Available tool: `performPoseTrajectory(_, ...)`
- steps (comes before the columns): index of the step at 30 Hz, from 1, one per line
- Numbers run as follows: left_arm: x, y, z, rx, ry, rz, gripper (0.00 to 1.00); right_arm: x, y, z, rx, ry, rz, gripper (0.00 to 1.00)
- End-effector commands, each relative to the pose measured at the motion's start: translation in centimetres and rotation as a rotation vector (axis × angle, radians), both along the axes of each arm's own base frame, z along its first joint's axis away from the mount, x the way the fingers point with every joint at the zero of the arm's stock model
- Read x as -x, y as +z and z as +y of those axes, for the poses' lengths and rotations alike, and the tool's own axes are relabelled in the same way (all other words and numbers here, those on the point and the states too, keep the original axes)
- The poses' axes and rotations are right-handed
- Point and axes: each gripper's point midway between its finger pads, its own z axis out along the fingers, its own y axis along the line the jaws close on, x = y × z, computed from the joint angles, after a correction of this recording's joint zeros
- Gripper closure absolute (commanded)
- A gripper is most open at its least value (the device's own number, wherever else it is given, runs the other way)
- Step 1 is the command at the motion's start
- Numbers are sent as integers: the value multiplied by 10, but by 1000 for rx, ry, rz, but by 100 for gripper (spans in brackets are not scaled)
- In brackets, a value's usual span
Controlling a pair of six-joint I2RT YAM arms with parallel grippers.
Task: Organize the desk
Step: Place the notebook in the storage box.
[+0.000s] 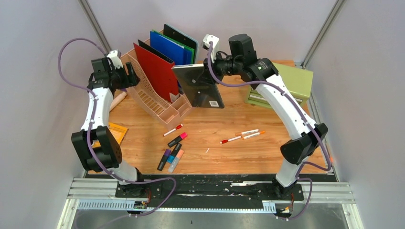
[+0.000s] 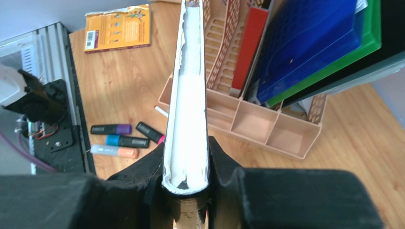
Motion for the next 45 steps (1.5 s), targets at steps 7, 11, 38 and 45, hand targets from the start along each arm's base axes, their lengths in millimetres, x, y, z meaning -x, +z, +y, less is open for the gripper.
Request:
performPoseTrajectory(7, 17, 52, 5, -69, 55, -150, 15, -31, 37, 21, -102, 19, -147, 100)
performPoseTrajectory(11, 26, 84, 33, -218, 152, -214, 7, -30, 30, 23, -97, 31, -130, 100)
performPoseTrajectory(38, -70, 71, 21, -145, -72, -295, 8, -37, 32, 21, -92, -7, -139, 100)
performPoseTrajectory(45, -38, 59, -8, 7, -112, -283, 12, -58, 42, 25, -113, -62, -196, 100)
